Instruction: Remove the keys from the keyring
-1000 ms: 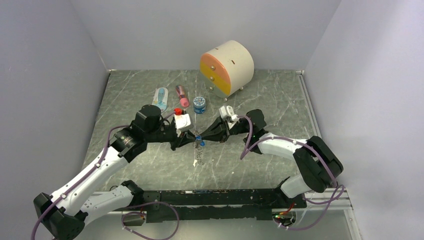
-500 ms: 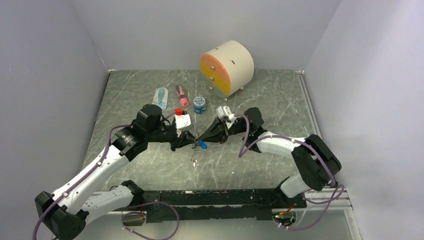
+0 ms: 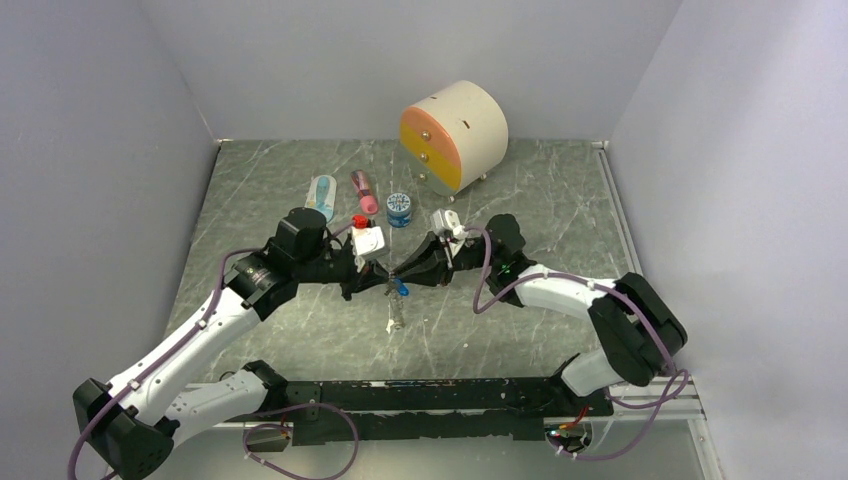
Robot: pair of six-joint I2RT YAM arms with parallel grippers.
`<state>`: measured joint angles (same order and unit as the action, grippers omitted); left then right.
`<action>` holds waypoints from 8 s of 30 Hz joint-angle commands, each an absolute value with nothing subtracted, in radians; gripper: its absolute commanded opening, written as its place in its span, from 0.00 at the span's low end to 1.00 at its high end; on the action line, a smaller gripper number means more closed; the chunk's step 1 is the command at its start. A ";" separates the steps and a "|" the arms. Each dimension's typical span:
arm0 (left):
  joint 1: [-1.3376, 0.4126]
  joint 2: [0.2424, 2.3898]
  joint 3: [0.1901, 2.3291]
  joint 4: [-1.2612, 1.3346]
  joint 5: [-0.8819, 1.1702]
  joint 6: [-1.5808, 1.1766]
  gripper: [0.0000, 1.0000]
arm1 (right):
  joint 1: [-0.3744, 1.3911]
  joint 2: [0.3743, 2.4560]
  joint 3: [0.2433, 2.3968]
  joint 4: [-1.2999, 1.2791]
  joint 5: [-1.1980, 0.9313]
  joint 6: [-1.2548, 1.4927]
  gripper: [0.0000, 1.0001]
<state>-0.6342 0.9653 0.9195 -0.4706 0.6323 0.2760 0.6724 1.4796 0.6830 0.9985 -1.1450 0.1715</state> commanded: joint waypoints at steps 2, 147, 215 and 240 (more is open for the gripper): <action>-0.644 0.944 0.926 -0.432 0.558 0.282 0.03 | 0.677 1.354 0.687 0.816 -0.915 0.012 0.32; -0.563 0.911 0.803 -0.232 0.595 0.257 0.44 | 0.713 1.366 0.758 0.707 -0.807 0.150 0.00; -0.563 0.909 0.830 -0.254 0.528 0.222 0.02 | 0.621 1.212 0.595 0.391 -0.339 0.202 0.00; -0.562 0.908 0.844 -0.289 0.465 0.219 0.03 | 0.241 1.113 0.400 0.234 -0.054 0.356 0.35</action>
<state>-0.5640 0.9253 0.7990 -0.3058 0.4725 0.2199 0.2455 1.1687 0.4038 0.2028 -0.0856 0.3309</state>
